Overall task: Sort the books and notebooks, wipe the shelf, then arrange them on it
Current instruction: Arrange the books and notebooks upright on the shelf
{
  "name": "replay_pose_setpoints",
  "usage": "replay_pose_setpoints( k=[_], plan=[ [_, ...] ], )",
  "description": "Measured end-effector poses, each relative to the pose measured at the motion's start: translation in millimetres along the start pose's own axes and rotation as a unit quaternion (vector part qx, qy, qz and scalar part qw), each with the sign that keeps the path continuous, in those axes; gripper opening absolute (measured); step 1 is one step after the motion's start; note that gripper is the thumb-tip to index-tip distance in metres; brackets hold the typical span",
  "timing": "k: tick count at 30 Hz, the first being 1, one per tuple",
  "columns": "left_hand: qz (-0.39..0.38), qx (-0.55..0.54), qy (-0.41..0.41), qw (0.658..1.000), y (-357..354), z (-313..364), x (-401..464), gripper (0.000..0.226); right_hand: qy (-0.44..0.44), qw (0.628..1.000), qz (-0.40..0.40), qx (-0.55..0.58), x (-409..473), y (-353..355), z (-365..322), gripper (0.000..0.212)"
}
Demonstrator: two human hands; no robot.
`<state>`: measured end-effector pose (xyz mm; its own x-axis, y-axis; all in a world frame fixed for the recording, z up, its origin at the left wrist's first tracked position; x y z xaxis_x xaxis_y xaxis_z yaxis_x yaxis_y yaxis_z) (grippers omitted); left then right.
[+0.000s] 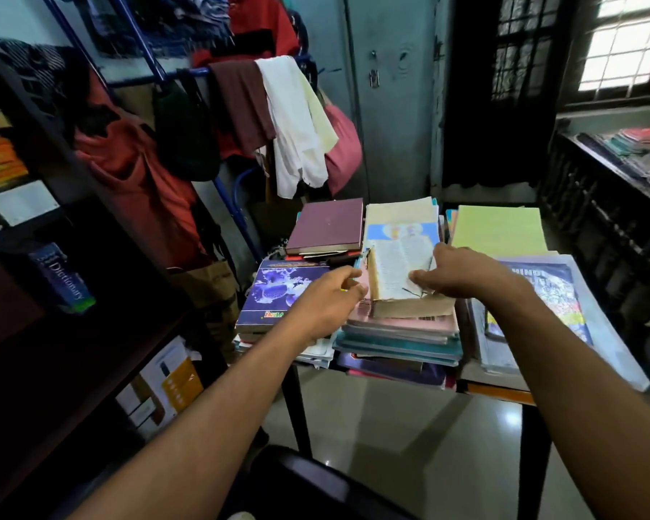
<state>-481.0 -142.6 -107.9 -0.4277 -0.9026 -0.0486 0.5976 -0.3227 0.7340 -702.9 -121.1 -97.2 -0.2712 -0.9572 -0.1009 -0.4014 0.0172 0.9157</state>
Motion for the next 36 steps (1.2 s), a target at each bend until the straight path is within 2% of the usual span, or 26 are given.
replay_pose_setpoints(
  k=[2,5,6,9,12,16,19,22,25,32,36],
  plan=[
    [-0.021,-0.030,0.021,0.999,-3,10,4,0.039,-0.002,1.000,-0.003,0.013,1,-2,0,0.064],
    [-0.032,-0.077,0.053,0.995,-12,21,7,0.019,0.004,1.000,0.015,0.011,4,-5,-2,0.064],
    [-0.029,-0.102,0.062,0.992,-14,24,7,0.021,0.006,1.000,0.021,0.006,5,-7,-3,0.064],
    [-0.015,-0.166,0.096,0.981,-21,23,15,0.048,0.009,0.999,0.038,0.006,4,-10,-5,0.068],
    [-0.013,-0.255,0.135,0.957,-19,25,14,0.040,0.008,0.999,0.051,0.010,3,-10,-5,0.069],
    [0.009,-0.315,0.161,0.935,-22,26,13,0.031,0.030,0.996,0.049,0.067,3,-7,-5,0.067],
    [0.022,-0.368,0.160,0.916,-23,31,9,0.031,0.055,0.989,0.029,0.136,0,-9,-11,0.067],
    [0.031,-0.393,0.160,0.905,-20,28,3,0.047,0.077,0.980,0.026,0.180,-4,-15,-21,0.063],
    [0.065,-0.424,0.148,0.891,-9,16,-4,0.044,0.096,0.968,0.043,0.226,-10,-13,-36,0.054],
    [0.156,-0.488,0.043,0.858,45,-29,-36,0.040,0.202,0.950,0.091,0.220,-32,-9,-103,0.028],
    [0.204,-0.503,0.025,0.840,80,-65,-57,0.043,0.271,0.930,0.111,0.223,-33,-27,-156,0.017]
  ],
)
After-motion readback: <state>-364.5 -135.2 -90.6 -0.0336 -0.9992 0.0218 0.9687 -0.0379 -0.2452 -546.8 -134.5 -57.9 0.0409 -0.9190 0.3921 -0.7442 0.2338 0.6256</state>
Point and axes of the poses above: each hand's wrist, its own x-axis towards the middle knuckle, its own y-axis out of the back of the hand, z = x × y, the point moved 1 cm from there along x, towards the middle knuckle, and after that the axes turned 5 degrees about x, right-handed, at the moved point
